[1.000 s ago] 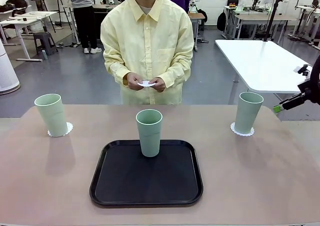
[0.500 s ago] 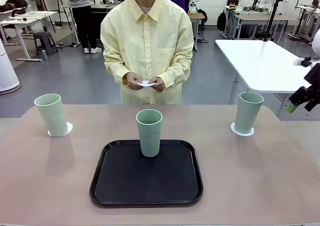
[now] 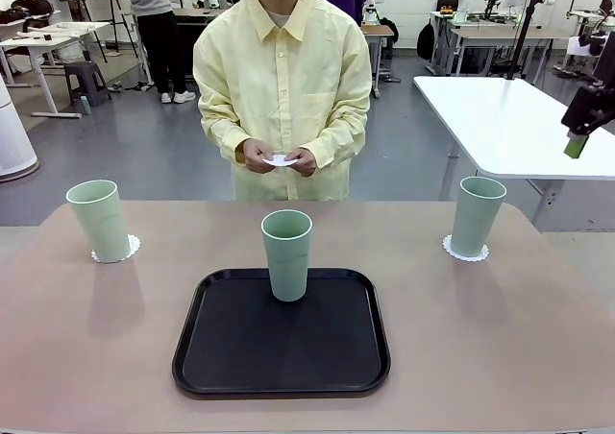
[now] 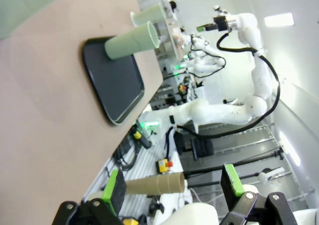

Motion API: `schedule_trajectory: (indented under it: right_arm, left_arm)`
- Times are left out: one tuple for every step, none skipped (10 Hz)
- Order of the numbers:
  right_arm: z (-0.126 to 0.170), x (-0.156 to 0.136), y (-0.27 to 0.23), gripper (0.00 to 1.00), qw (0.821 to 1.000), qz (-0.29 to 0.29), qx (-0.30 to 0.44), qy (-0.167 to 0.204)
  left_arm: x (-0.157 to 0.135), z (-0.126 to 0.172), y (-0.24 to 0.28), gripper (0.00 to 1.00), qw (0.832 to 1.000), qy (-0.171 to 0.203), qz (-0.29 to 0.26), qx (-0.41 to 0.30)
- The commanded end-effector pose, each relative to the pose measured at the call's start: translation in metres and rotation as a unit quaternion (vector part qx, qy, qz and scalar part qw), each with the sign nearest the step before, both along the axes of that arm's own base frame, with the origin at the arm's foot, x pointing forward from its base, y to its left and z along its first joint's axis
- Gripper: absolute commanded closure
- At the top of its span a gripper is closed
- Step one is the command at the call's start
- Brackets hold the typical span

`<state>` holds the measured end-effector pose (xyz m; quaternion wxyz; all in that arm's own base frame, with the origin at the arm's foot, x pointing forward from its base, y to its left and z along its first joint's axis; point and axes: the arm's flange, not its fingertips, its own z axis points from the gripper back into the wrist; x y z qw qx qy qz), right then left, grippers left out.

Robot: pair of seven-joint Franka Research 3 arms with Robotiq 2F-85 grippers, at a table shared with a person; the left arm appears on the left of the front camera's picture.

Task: Place coasters on the table and set cups on them.
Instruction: Take one Reusable plastic cup from the Flat Tray and place it on a coaster set by the human.

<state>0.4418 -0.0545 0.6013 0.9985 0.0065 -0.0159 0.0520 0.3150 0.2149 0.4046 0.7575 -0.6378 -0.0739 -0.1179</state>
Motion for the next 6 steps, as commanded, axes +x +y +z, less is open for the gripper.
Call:
schedule_trajectory:
  right_arm:
    - [0.011,0.015,0.0,0.0,1.0,-0.011,-0.011,0.026]
    - [0.0,0.0,0.0,0.0,1.0,0.0,0.0,0.0]
    - [0.0,0.0,0.0,0.0,1.0,0.0,0.0,0.0]
    - [0.0,0.0,0.0,0.0,1.0,0.0,0.0,0.0]
    - [0.0,0.0,0.0,0.0,1.0,0.0,0.0,0.0]
    - [0.0,0.0,0.0,0.0,1.0,0.0,0.0,0.0]
  left_arm:
    - [-0.001,0.002,0.001,0.0,1.0,-0.002,0.002,-0.002]
    - [-0.001,0.002,0.001,0.0,1.0,-0.002,0.002,-0.002]
    - [-0.001,0.002,0.001,0.0,1.0,-0.002,0.002,-0.002]
    - [-0.001,0.002,0.001,0.0,1.0,-0.002,0.002,-0.002]
    - [-0.001,0.002,0.001,0.0,1.0,-0.002,0.002,-0.002]
    - [-0.001,0.002,0.001,0.0,1.0,-0.002,0.002,-0.002]
